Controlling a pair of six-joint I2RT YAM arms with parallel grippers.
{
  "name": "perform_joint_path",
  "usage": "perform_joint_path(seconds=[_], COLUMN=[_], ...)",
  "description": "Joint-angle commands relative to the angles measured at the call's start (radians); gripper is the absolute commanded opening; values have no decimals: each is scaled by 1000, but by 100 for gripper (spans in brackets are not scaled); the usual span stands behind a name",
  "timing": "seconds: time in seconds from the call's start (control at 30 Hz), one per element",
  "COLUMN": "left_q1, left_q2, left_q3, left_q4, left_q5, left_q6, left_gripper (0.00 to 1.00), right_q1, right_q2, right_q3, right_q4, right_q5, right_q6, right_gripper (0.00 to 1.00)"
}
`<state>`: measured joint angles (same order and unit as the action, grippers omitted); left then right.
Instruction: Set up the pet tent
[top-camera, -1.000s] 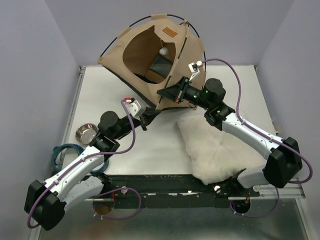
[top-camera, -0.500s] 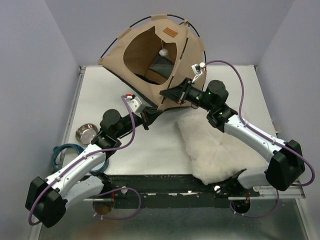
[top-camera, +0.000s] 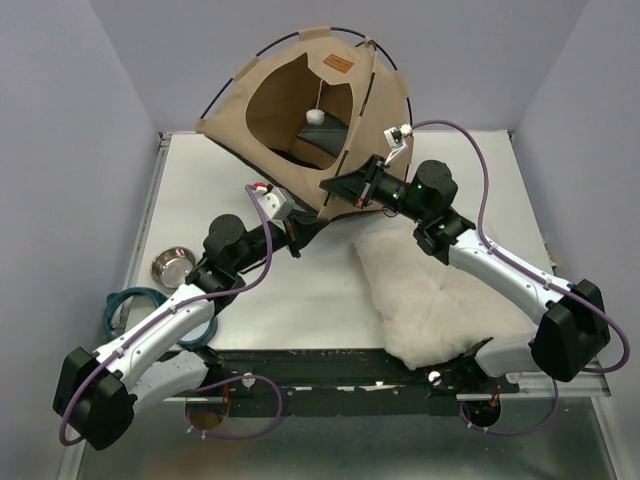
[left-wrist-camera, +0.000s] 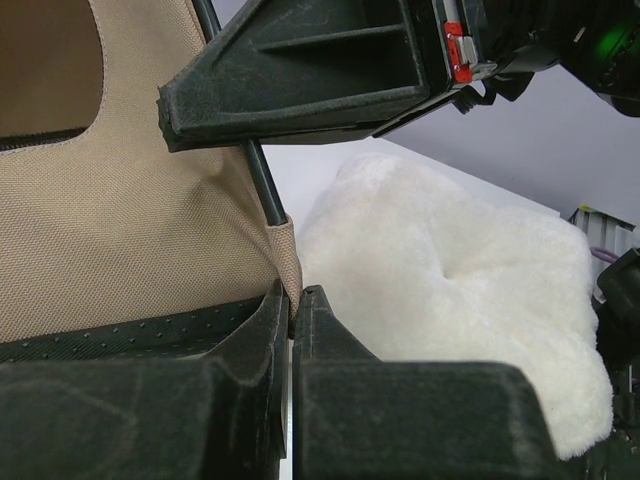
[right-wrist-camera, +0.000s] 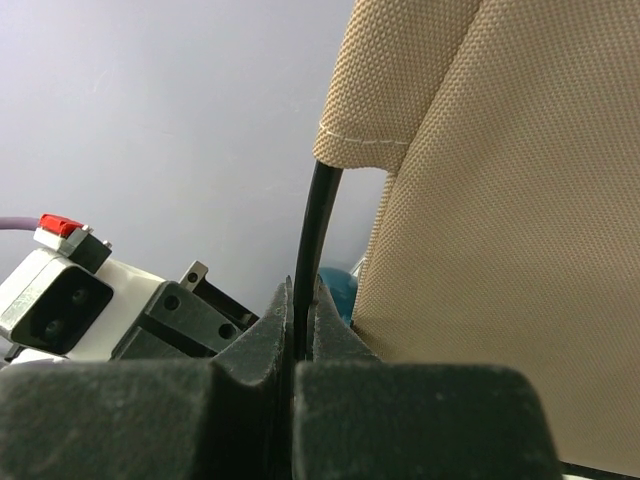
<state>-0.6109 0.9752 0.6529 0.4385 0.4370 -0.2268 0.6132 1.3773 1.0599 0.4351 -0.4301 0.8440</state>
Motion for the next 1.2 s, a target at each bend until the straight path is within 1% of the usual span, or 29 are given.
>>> perform_joint_path(seconds=[0.0, 0.17, 0.4, 0.7, 0.87, 1.17], left_q1=[-21, -23, -23, -21, -23, -23], left_q2=[19, 33, 33, 48, 54, 83], left_q3=[39, 40, 40, 54, 65, 86], left_q4=[-17, 8, -1, 45, 45, 52], left_q5=[36, 28, 16, 72, 78, 22], left_q6=[-49, -65, -65, -88, -86, -101], left_gripper=[0, 0, 0, 0, 0, 0], right_q1=[-26, -26, -26, -26, -26, -7], right_q2=[-14, -27, -49, -6, 0, -34], right_q3=[-11, -43, -61, -51, -51, -98], right_q4=[76, 60, 45, 91, 90, 82], right_q5=[73, 64, 82, 83, 68, 39], right_q6=[-45, -45, -72, -85, -88, -74], right_gripper=[1, 1, 1, 1, 1, 1])
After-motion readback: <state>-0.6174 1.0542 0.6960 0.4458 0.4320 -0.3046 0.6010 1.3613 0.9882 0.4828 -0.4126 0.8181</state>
